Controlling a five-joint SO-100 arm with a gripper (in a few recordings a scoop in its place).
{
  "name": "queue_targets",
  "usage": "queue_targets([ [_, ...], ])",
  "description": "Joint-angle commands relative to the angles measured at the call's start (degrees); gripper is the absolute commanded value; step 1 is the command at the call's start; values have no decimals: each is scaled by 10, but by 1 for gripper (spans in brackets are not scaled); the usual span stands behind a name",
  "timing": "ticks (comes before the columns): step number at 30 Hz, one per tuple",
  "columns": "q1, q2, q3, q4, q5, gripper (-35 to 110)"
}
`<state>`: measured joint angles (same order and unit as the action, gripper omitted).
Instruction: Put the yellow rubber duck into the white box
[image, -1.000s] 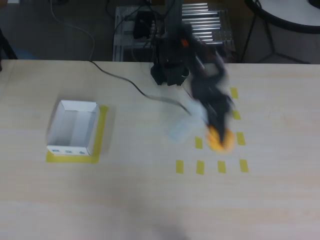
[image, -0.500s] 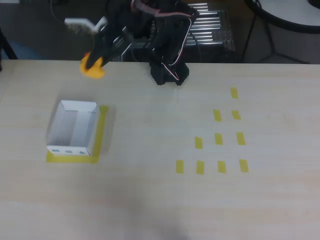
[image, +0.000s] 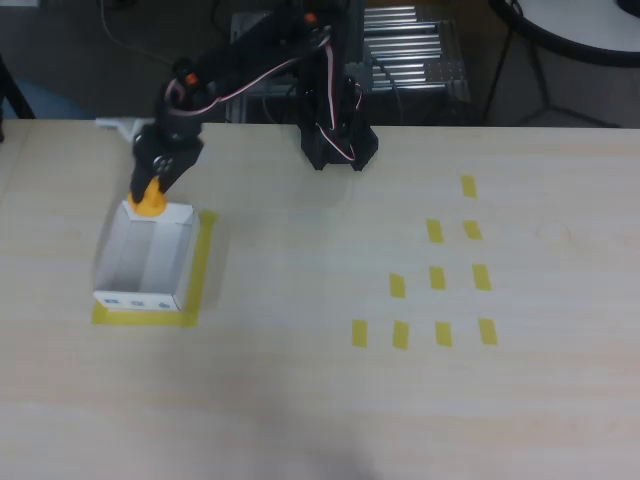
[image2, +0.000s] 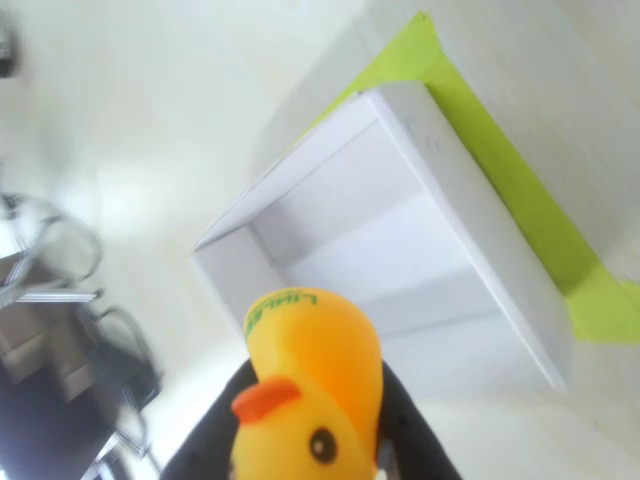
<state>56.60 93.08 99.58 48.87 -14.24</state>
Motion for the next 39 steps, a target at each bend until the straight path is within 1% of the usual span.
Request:
queue_targets([
  [1, -9, -105, -181, 38, -16, 0],
  [4, -12, -156, -229, 44, -20, 0],
  [7, -18, -180, -236, 32, -36, 1],
  [11, -26, -195, -233, 20, -66, 17],
  [17, -29, -197, -225, -2, -69, 28],
  [19, -34, -197, -220, -3, -111, 36],
  [20, -34, -197, -216, -5, -113, 36],
  [28, -35, -198, -205, -23, -113, 34],
  [31, -43, -169, -203, -15, -101, 26],
  [34, -73, -87, -214, 11, -33, 14],
  [36, -102, -20, -253, 43, 69, 0],
  [37, -120, 13, -279, 67, 112, 0],
  [39, -167, 96, -321, 99, 143, 0],
])
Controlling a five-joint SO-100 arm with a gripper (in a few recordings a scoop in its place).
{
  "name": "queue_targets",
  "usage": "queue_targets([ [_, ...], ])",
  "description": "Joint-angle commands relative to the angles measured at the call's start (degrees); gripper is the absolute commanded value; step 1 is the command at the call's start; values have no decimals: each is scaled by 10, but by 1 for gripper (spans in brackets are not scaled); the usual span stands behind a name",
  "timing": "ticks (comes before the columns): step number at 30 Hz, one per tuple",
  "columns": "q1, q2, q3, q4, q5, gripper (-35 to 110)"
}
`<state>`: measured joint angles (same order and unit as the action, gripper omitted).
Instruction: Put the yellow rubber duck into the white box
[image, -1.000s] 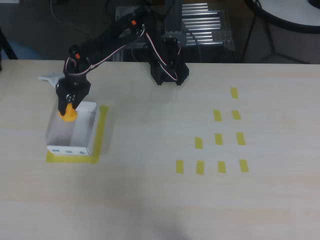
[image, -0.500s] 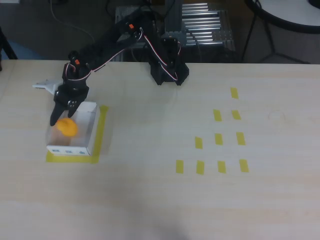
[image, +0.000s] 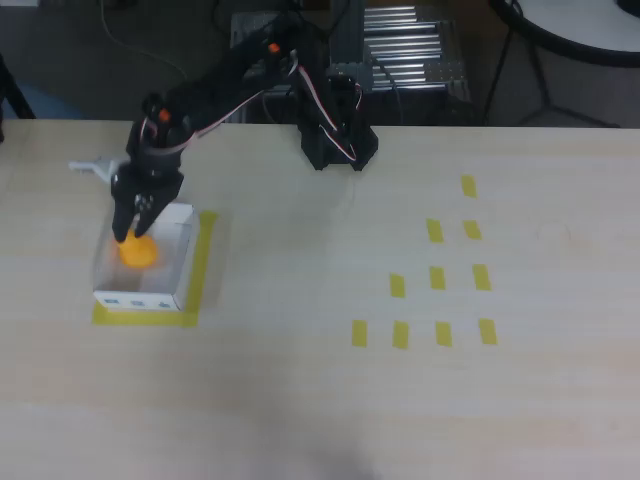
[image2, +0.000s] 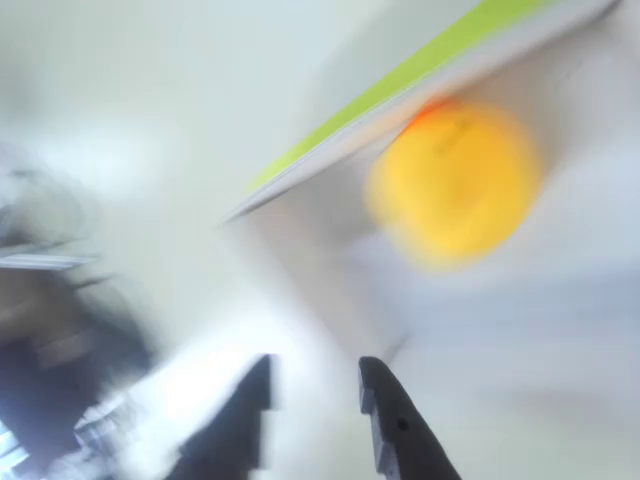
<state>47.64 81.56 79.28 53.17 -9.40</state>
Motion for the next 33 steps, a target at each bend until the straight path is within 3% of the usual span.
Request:
queue_targets([
  [1, -105, 263, -121, 57, 119, 0],
  [5, -245, 511, 17, 54, 156, 0],
  [10, -436, 855, 495, 33, 152, 0],
  [15, -494, 1068, 824, 62, 178, 0],
  [23, -490, 1096, 950, 91, 200, 0],
  [33, -478, 1096, 950, 91, 203, 0],
])
